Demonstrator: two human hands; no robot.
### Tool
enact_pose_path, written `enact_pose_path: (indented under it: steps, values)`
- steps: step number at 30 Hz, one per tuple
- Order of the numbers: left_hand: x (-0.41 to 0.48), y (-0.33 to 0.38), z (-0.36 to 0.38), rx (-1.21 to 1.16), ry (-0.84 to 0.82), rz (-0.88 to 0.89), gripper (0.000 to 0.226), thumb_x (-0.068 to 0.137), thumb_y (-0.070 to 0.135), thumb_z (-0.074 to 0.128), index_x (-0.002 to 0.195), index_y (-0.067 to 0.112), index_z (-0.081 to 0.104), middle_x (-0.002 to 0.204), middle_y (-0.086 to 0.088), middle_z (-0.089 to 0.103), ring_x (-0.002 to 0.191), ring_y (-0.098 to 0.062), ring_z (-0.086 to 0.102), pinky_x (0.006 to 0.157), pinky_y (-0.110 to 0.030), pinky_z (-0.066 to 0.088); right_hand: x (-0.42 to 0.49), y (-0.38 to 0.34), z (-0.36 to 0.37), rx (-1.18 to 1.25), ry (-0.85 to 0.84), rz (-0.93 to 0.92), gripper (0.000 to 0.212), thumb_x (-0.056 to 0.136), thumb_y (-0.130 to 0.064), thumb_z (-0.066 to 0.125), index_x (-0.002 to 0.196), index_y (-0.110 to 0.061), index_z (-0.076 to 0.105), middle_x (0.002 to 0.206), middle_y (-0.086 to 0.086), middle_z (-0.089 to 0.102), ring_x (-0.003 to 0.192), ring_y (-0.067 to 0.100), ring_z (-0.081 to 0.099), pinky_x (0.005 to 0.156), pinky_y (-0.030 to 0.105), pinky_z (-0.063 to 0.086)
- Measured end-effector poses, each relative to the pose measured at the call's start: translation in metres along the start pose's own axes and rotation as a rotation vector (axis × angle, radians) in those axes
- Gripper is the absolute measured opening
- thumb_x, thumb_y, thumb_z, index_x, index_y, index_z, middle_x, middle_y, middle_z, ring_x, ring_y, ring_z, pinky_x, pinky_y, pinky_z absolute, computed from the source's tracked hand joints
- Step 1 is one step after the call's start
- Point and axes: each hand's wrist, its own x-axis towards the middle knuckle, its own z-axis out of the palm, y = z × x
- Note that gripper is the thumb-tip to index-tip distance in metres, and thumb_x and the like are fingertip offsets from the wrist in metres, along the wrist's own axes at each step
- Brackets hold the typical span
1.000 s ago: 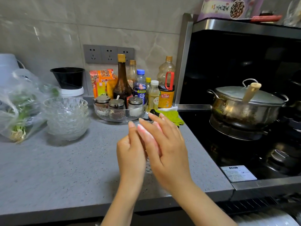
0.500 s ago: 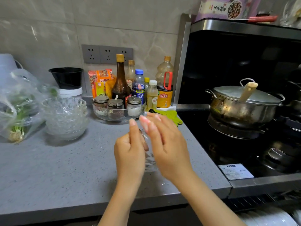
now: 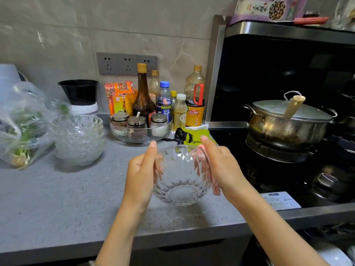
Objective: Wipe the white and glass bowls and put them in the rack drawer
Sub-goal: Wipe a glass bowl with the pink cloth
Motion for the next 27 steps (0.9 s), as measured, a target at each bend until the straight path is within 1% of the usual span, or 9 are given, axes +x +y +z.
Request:
enact_pose_path:
  steps: [4,6,10,13,16,19,22,24,27]
  values:
    - [0.002,0.017,0.008,0.260,-0.156,0.201,0.052,0.092,0.047,0.040,0.058,0.016,0.063,0.049,-0.007,0.053,0.048,-0.014,0.051,0.055,-0.020,0.042,0.004,-0.005,0.001,-0.113,-0.039,-0.191,0.057,0.101,-0.027,0.043,0.048,-0.006,0.035,0.044,0.003,0.024,0.037,0.008,0.022,0.042,0.019,0.022]
    - [0.004,0.020,0.014,0.416,-0.196,0.288,0.056,0.094,0.052,0.039,0.051,0.021,0.057,0.043,-0.002,0.049,0.043,-0.011,0.047,0.052,-0.027,0.042,0.007,-0.002,0.003,-0.183,-0.045,-0.256,0.060,0.101,-0.026,0.044,0.045,-0.006,0.030,0.046,0.006,0.024,0.042,0.013,0.022,0.047,0.024,0.024]
    - [0.005,0.014,0.021,0.502,-0.138,0.391,0.062,0.094,0.046,0.043,0.042,0.015,0.032,0.038,0.004,0.028,0.039,-0.012,0.026,0.045,-0.036,0.024,0.006,0.008,0.002,-0.132,-0.016,-0.298,0.060,0.102,-0.031,0.039,0.053,0.002,0.050,0.044,0.000,0.042,0.043,0.010,0.040,0.048,0.022,0.035]
    - [0.001,0.007,0.022,0.299,0.038,0.217,0.064,0.097,0.042,0.047,0.042,0.015,0.029,0.040,0.004,0.022,0.040,-0.011,0.020,0.045,-0.030,0.019,0.003,0.024,0.004,-0.031,0.032,-0.315,0.040,0.101,-0.045,0.031,0.101,-0.032,0.069,0.092,-0.017,0.071,0.090,-0.006,0.063,0.084,0.018,0.048]
    - [0.001,0.000,0.027,0.117,0.268,0.017,0.058,0.099,0.034,0.044,0.046,0.020,0.027,0.040,0.010,0.022,0.039,-0.006,0.019,0.041,-0.021,0.017,-0.009,0.040,0.012,-0.166,-0.022,-0.443,0.033,0.101,-0.050,0.023,0.131,-0.059,0.035,0.144,-0.031,0.036,0.139,-0.005,0.026,0.117,0.030,0.023]
    - [-0.004,-0.007,0.037,-0.002,0.296,-0.047,0.057,0.101,0.035,0.042,0.047,0.016,0.044,0.039,0.012,0.044,0.038,-0.004,0.039,0.043,-0.018,0.032,-0.018,0.046,0.028,-0.592,0.090,-0.628,0.043,0.102,-0.042,0.019,0.144,-0.046,0.027,0.157,-0.018,0.019,0.147,0.006,0.006,0.120,0.034,0.009]
    - [-0.010,-0.011,0.046,-0.039,0.208,-0.102,0.049,0.101,0.036,0.043,0.068,0.015,0.071,0.063,0.005,0.070,0.061,-0.009,0.066,0.059,-0.022,0.050,-0.012,0.043,0.032,-0.778,0.172,-0.802,0.043,0.103,-0.034,0.023,0.139,-0.031,0.045,0.151,-0.003,0.037,0.145,0.018,0.023,0.117,0.042,0.018]
    - [-0.010,-0.010,0.045,-0.025,0.255,-0.078,0.058,0.101,0.039,0.038,0.058,0.007,0.059,0.051,0.008,0.057,0.046,-0.007,0.051,0.050,-0.018,0.040,-0.003,0.040,0.025,-0.672,0.158,-0.780,0.039,0.102,-0.032,0.026,0.136,-0.033,0.046,0.144,-0.009,0.045,0.141,0.012,0.031,0.115,0.042,0.026]
    - [-0.011,0.000,0.041,-0.022,0.345,-0.021,0.056,0.101,0.036,0.038,0.049,0.017,0.031,0.042,0.010,0.029,0.039,-0.005,0.025,0.040,-0.017,0.023,0.005,0.037,0.016,-0.149,0.069,-0.503,0.036,0.100,-0.043,0.023,0.129,-0.046,0.044,0.140,-0.019,0.048,0.134,-0.002,0.037,0.114,0.037,0.031]
